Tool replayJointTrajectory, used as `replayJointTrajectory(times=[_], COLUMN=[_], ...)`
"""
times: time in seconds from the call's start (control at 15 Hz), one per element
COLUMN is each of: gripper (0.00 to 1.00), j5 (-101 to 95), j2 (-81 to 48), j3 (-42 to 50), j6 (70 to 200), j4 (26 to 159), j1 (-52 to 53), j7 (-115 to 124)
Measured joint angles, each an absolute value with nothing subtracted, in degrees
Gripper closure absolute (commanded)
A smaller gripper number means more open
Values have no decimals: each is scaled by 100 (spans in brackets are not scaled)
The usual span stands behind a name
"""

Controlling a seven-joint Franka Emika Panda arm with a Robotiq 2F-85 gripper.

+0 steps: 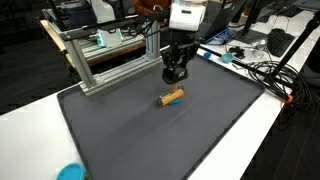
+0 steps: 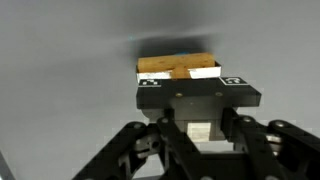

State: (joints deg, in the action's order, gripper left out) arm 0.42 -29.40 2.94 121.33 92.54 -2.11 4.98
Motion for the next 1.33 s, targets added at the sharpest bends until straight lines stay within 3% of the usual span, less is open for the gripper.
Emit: replayJointTrajectory(times=[1.33], gripper=[79], j5=[81], j2=[-2959], j3=[231], j6=[12000], j4=[9275], j1=[-218], j7=[327])
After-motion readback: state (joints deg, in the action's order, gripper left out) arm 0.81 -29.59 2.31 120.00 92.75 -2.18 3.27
